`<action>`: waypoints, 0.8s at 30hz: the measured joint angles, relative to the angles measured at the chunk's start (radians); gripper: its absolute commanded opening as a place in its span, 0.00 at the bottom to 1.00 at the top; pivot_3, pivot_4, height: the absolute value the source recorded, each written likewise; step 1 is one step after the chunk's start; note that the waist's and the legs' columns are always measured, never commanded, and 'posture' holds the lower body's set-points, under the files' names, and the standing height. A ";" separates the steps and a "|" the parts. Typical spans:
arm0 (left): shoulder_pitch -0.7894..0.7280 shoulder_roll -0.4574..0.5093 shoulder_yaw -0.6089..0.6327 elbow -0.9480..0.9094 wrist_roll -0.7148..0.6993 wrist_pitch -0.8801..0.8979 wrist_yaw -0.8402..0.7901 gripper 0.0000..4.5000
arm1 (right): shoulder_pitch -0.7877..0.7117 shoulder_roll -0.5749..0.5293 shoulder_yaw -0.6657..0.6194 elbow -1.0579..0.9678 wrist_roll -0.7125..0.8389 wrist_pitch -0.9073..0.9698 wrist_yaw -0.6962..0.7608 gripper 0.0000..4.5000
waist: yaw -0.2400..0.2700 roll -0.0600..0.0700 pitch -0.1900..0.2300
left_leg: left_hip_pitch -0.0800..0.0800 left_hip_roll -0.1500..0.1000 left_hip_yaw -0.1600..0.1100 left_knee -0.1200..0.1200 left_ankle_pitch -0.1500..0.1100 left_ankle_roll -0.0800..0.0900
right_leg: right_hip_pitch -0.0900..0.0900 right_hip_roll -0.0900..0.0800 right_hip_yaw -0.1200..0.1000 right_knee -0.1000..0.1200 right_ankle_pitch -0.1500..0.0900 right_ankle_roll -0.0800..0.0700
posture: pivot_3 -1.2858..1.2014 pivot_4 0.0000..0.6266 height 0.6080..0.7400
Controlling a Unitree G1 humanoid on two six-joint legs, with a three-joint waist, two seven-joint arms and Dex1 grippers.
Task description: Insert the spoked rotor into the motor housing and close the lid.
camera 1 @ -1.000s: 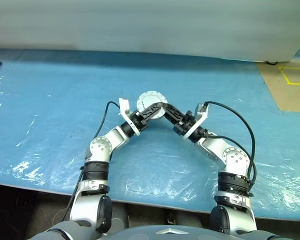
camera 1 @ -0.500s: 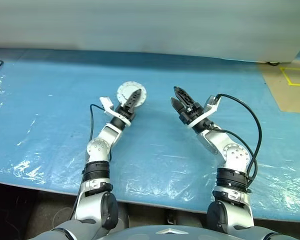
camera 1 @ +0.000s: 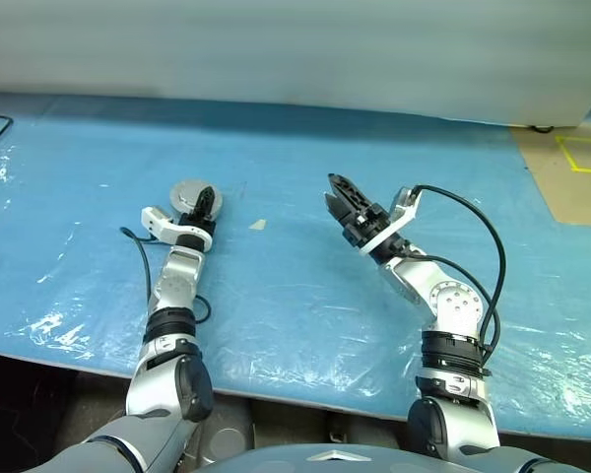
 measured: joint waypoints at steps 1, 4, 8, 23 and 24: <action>0.000 0.000 0.001 0.000 -0.001 -0.001 0.004 0.61 | 0.000 -0.002 0.003 0.000 -0.002 0.000 0.004 0.77 | -0.001 0.000 0.000 | 0.000 0.000 0.000 0.000 0.000 0.000 | 0.000 0.000 0.000 0.000 0.000 0.000 | 0.52 0.24 1.00; -0.003 -0.007 0.010 0.000 -0.011 -0.006 0.025 0.61 | 0.000 -0.006 0.004 0.000 -0.009 -0.003 0.009 0.77 | -0.002 0.000 0.000 | 0.001 0.000 0.000 0.000 0.000 0.000 | 0.001 0.000 0.000 0.000 0.000 0.000 | 0.52 0.24 1.00; -0.010 -0.019 0.019 -0.001 -0.019 -0.024 0.057 0.77 | 0.000 -0.007 0.014 0.000 -0.028 -0.005 0.017 0.77 | -0.002 0.000 0.000 | 0.002 0.000 0.000 0.001 0.000 0.000 | 0.001 0.000 0.000 0.001 0.000 0.000 | 0.52 0.24 1.00; -0.068 0.061 0.046 0.142 0.131 -0.434 0.281 1.00 | 0.016 -0.015 0.033 0.000 -0.082 -0.013 0.042 0.77 | -0.057 0.000 -0.001 | 0.015 0.000 0.002 -0.004 0.000 0.000 | 0.008 0.003 0.007 -0.003 0.000 0.000 | 0.52 0.24 1.00; -0.065 0.076 0.049 0.154 0.148 -0.470 0.297 1.00 | 0.016 -0.016 0.033 0.000 -0.084 -0.014 0.044 0.77 | -0.057 0.000 -0.001 | 0.013 -0.001 0.001 -0.004 0.000 0.000 | 0.006 0.003 0.007 -0.003 0.001 0.000 | 0.52 0.24 1.00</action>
